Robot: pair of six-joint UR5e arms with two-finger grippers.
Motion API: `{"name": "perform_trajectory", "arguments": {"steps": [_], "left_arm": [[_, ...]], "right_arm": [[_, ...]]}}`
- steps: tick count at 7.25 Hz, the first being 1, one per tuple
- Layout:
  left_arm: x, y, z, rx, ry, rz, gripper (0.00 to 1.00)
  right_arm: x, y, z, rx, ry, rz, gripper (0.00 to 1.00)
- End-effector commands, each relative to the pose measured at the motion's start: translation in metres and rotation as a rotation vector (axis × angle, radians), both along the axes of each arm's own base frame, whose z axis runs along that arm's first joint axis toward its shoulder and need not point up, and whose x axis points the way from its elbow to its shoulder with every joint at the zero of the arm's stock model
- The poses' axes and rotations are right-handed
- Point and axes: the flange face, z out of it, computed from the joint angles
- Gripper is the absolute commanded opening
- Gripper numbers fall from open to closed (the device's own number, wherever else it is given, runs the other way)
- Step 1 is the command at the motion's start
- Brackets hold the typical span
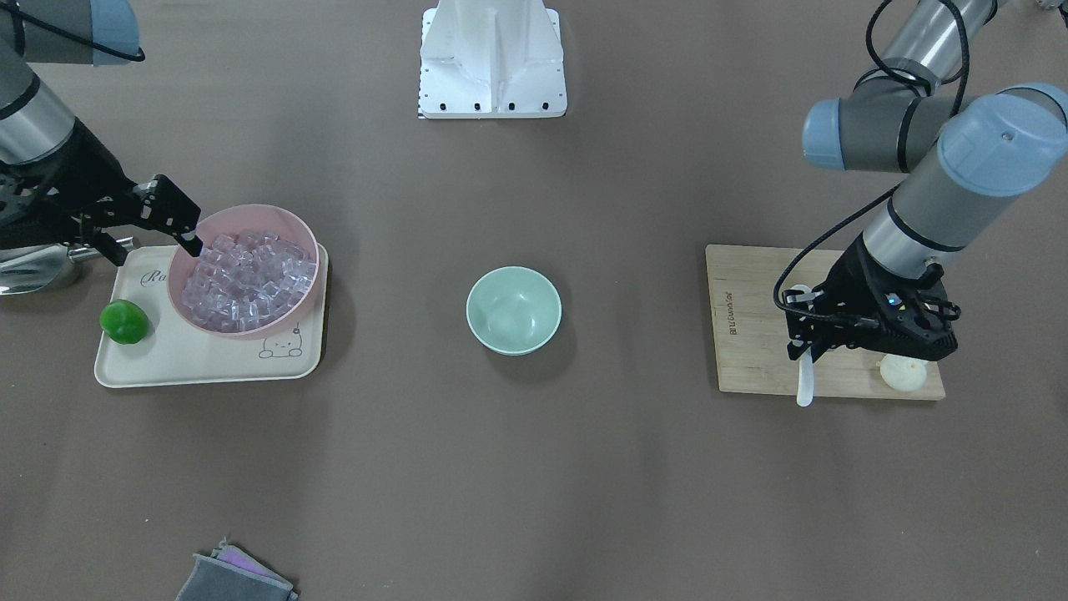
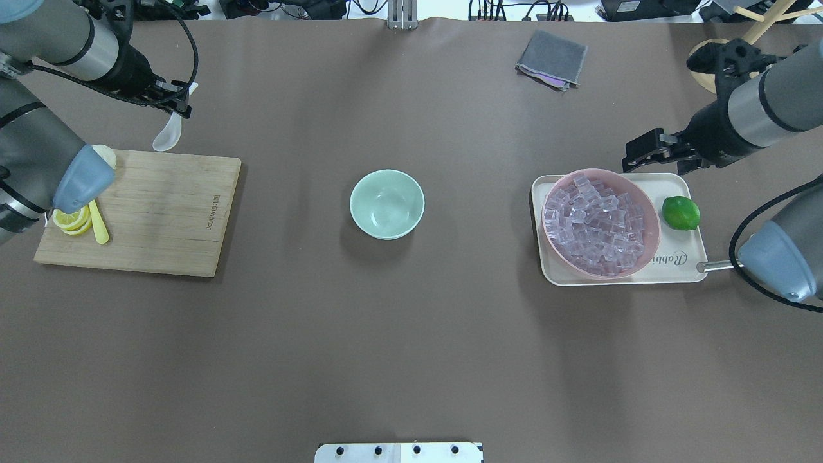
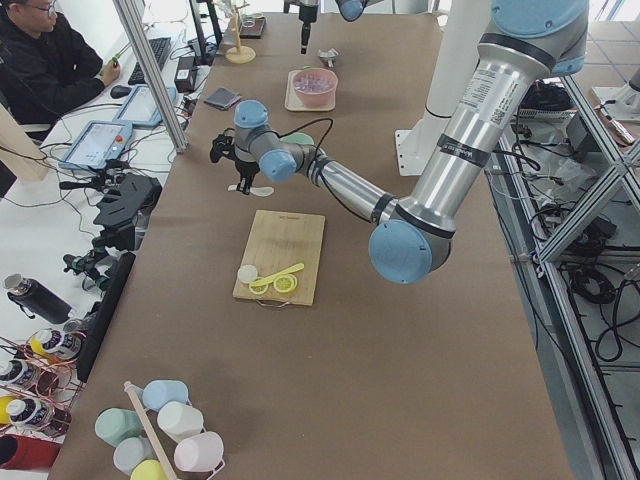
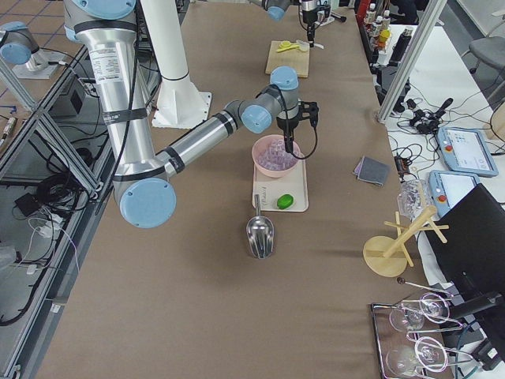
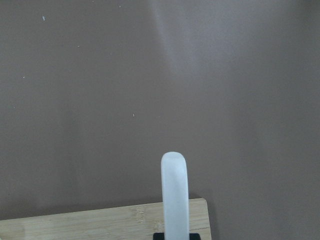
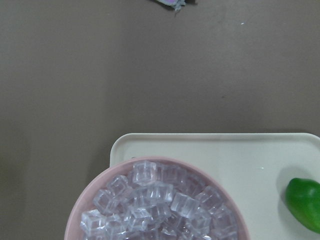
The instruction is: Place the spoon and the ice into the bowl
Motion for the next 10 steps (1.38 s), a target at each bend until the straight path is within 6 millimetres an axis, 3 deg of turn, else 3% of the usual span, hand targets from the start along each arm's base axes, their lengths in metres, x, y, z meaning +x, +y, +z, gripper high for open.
{"name": "perform_trajectory", "arguments": {"steps": [1,2,4,6,9,10], "left_arm": [[0.003,-0.003,-0.004,-0.004,-0.004,0.002,0.0],[0.005,-0.004,-0.003,-0.003,-0.005,0.005,0.0],[0.004,-0.006,-0.003,-0.005,-0.005,0.005,0.0],[0.004,-0.005,-0.002,-0.006,-0.006,0.005,0.0],[0.006,-0.007,0.004,-0.006,-0.012,0.012,0.0],[0.006,-0.007,0.004,-0.005,-0.013,0.013,0.0]], "right_arm": [[-0.055,0.006,-0.001,0.054,0.036,-0.036,1.0],[-0.074,0.0,0.002,0.05,0.049,-0.05,1.0],[-0.092,-0.017,0.013,0.105,0.108,-0.097,1.0],[-0.092,-0.03,0.026,0.136,0.141,-0.129,1.0],[-0.108,-0.039,0.024,0.131,0.147,-0.138,0.98],[-0.109,-0.04,0.025,0.129,0.148,-0.139,0.9]]}}
